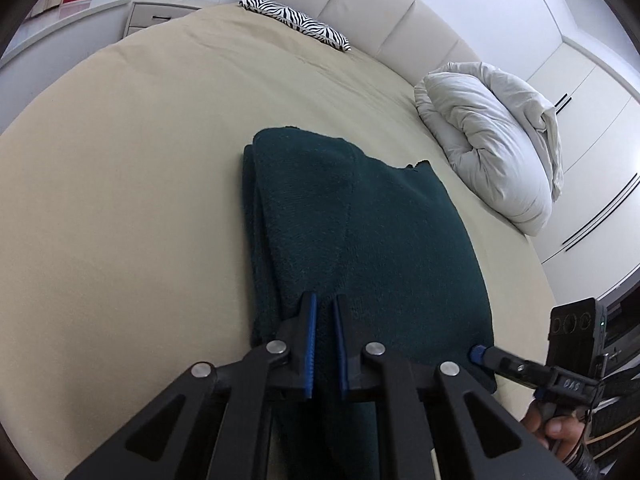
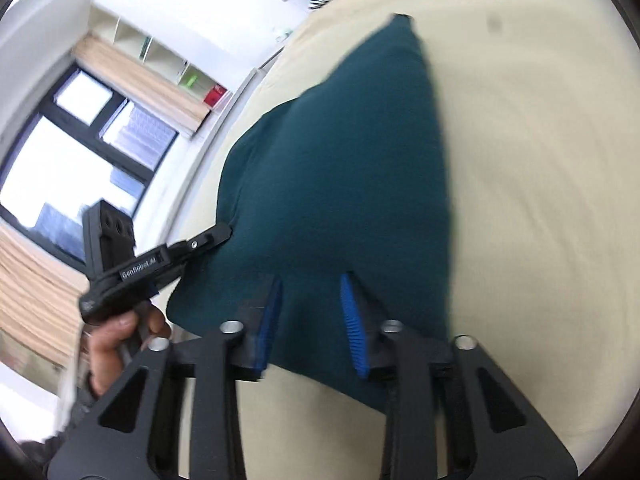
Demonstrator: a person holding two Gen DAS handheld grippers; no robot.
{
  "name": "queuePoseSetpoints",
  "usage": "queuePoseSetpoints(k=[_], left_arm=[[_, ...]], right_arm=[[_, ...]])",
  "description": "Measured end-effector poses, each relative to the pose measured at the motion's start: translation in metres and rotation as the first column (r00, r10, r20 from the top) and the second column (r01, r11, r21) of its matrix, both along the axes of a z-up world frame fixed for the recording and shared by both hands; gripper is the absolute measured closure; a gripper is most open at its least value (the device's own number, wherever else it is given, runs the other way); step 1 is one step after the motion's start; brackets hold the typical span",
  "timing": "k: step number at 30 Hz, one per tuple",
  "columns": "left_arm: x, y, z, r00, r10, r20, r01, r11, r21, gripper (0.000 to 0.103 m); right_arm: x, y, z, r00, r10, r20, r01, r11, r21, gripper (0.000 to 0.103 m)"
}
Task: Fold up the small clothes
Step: 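Release the sweater with both grippers and smooth the folded bundle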
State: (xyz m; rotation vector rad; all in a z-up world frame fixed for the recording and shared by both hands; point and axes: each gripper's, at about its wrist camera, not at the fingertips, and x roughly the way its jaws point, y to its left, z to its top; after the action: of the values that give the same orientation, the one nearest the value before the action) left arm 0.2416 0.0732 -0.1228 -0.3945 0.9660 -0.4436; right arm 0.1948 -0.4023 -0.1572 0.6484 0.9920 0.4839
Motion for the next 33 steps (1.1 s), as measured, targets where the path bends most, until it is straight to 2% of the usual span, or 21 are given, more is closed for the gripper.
queuePoseSetpoints(k=[3,5,7,9,10,13,15,18,20,22,25,30,33], left_arm=[[-0.004,-0.003,0.002,1.0,0.009,0.005,-0.009,1.0,-0.001,0.091],[-0.006,-0.007,0.004,1.0,0.011,0.013,-0.012,1.0,0.018,0.091],[-0.005,-0.015,0.006,1.0,0.01,0.02,-0.011,0.999,0.043,0.091],[-0.004,-0.017,0.006,1.0,0.007,0.017,-0.008,0.999,0.05,0.091],[-0.004,-0.014,0.004,1.0,0.009,0.016,-0.009,0.999,0.045,0.091],[-0.006,-0.011,0.006,1.0,0.012,0.018,-0.013,0.999,0.046,0.091],[-0.009,-0.011,0.012,0.999,0.028,0.023,-0.03,0.998,0.063,0.09],[-0.015,-0.017,0.031,0.995,0.052,0.081,-0.061,0.991,0.123,0.076],[-0.015,-0.027,0.045,0.991,0.034,0.131,-0.053,0.989,0.138,0.066],[-0.005,-0.041,0.051,0.988,0.012,0.153,-0.04,0.983,0.181,0.064],[0.024,-0.055,0.047,0.991,0.015,0.135,-0.044,0.975,0.217,0.064],[0.068,-0.068,0.014,1.0,-0.002,0.016,-0.003,0.956,0.293,0.064],[0.076,-0.066,0.008,1.0,-0.02,0.02,0.013,0.96,0.279,0.062]], right_arm=[[0.001,-0.01,0.005,1.0,-0.015,0.0,0.015,0.999,0.051,0.075],[0.017,-0.007,0.013,1.0,0.019,0.014,-0.021,0.993,0.119,0.075],[0.027,0.0,0.015,0.997,0.072,0.01,-0.073,0.991,0.112,0.075],[0.032,0.008,0.002,0.992,0.115,-0.052,-0.112,0.992,0.057,0.067],[0.033,0.007,-0.011,0.987,0.126,-0.098,-0.12,0.991,0.066,0.067],[0.024,-0.011,-0.023,0.99,0.099,-0.104,-0.082,0.983,0.164,0.068],[0.016,-0.024,-0.021,0.99,0.094,-0.102,-0.077,0.983,0.165,0.068],[0.023,-0.029,-0.013,0.99,0.113,-0.08,-0.101,0.985,0.143,0.065],[0.033,-0.033,0.001,0.994,0.104,-0.039,-0.097,0.985,0.143,0.065],[0.055,-0.039,0.012,0.996,0.088,-0.016,-0.084,0.983,0.166,0.065],[0.101,-0.03,0.023,0.994,0.106,-0.008,-0.104,0.982,0.157,0.065],[0.18,-0.008,0.003,0.989,0.116,-0.096,-0.102,0.985,0.142,0.066],[0.215,-0.013,-0.011,0.989,0.08,-0.124,-0.06,0.986,0.155,0.068]])
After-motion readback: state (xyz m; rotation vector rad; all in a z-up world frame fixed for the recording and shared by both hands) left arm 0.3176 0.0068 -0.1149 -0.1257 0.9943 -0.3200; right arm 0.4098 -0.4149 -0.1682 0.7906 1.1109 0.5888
